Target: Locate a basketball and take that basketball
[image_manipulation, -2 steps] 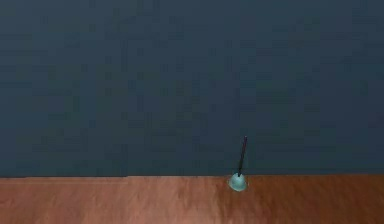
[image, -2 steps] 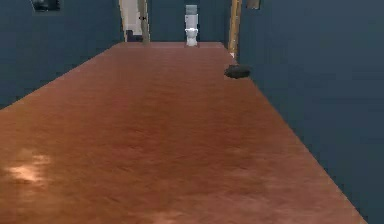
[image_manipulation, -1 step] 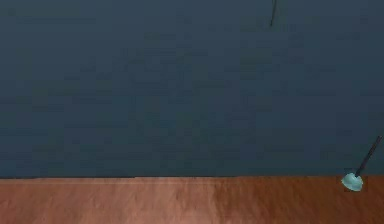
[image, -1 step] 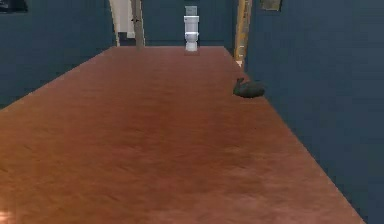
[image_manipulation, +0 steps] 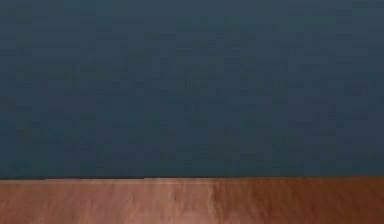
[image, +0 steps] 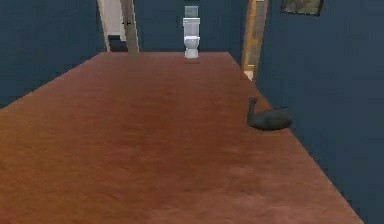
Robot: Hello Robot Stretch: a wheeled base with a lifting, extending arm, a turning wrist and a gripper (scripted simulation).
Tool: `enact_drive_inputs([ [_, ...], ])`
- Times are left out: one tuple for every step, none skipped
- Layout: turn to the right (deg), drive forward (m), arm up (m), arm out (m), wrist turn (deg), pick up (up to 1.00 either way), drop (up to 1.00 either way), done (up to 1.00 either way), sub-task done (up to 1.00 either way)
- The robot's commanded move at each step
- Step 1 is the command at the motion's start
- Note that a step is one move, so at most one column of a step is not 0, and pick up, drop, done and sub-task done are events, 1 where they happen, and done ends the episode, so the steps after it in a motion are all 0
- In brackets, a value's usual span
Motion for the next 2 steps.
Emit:
enact_drive_inputs([
  [0.0, 1.0, 0.0, 0.0, 0.0, 0.0, 0.0, 0.0, 0.0],
  [3.0, 0.0, 0.0, 0.0, 0.0, 0.0, 0.0, 0.0, 0.0],
])
